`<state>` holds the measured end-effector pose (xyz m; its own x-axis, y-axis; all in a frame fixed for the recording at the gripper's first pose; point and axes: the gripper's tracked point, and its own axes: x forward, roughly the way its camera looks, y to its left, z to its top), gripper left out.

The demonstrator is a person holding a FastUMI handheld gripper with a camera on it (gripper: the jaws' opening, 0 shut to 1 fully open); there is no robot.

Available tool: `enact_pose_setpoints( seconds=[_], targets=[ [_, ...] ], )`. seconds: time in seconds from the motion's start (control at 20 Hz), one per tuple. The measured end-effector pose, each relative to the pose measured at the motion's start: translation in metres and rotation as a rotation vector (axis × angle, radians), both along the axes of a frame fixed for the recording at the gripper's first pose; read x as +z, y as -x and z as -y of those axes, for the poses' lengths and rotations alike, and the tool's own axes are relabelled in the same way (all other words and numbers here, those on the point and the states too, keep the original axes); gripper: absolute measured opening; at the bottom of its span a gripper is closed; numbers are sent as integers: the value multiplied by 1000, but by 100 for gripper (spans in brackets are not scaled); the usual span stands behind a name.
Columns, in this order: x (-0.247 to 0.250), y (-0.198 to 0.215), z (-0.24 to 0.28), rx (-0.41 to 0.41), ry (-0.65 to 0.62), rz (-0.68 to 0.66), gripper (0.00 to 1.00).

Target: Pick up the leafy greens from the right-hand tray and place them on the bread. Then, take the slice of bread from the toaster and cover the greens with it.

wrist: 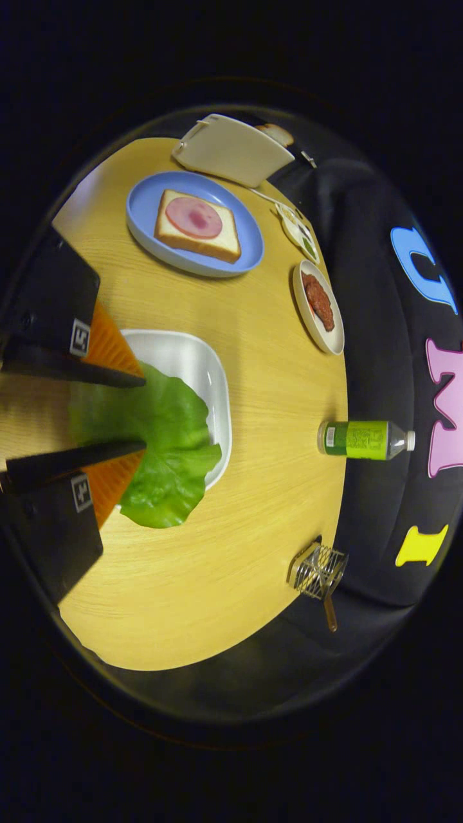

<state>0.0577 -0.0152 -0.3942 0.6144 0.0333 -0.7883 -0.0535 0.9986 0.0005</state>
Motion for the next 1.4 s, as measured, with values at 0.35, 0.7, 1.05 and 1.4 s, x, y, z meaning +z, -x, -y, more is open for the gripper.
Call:
enact_pose_setpoints(
  seconds=[0.35,0.7,1.05,1.4],
  targets=[
    [1,-3,-7,13,-132,-52,12],
    [23,-1,-10,71,-202,-17,7],
    [83,-5,-15,101,-195,65,7],
    [145,-20,-80,209,-223,132,7]
  ],
)
